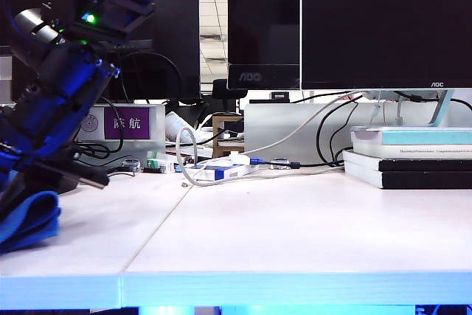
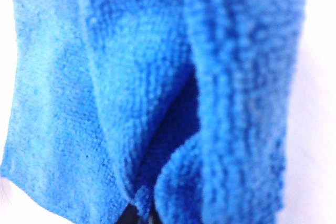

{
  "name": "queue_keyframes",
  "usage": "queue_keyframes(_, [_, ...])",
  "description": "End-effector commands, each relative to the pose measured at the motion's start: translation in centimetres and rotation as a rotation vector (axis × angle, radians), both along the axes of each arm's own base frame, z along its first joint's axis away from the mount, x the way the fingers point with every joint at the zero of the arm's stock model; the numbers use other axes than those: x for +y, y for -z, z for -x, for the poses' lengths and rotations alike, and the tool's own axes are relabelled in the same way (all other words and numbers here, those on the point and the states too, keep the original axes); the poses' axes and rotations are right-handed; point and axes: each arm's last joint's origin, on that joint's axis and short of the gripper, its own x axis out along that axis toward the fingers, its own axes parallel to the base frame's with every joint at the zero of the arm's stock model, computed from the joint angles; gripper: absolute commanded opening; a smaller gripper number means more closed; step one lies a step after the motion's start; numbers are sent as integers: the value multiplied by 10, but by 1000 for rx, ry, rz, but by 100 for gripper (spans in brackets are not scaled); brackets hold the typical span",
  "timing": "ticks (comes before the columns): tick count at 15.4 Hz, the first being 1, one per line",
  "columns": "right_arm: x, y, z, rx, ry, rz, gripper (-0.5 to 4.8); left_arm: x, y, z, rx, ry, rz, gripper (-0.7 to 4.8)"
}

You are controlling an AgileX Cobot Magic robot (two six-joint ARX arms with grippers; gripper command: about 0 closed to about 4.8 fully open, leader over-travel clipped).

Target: Wipe the table from right to left using the rag.

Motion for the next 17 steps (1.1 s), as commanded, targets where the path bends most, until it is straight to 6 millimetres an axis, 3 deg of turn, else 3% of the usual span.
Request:
queue_keyframes(1, [7,4,1,-15,13,-32,-6,0,-3,2,-17,0,8,-5])
queue_keyframes(8, [15,9,20,5,-24,1,-6,1,-3,2,-17,0,8,-6])
queue_keyframes(17, [-17,16,14,-7,-26,300,-6,1,-3,2,-17,0,8,-6])
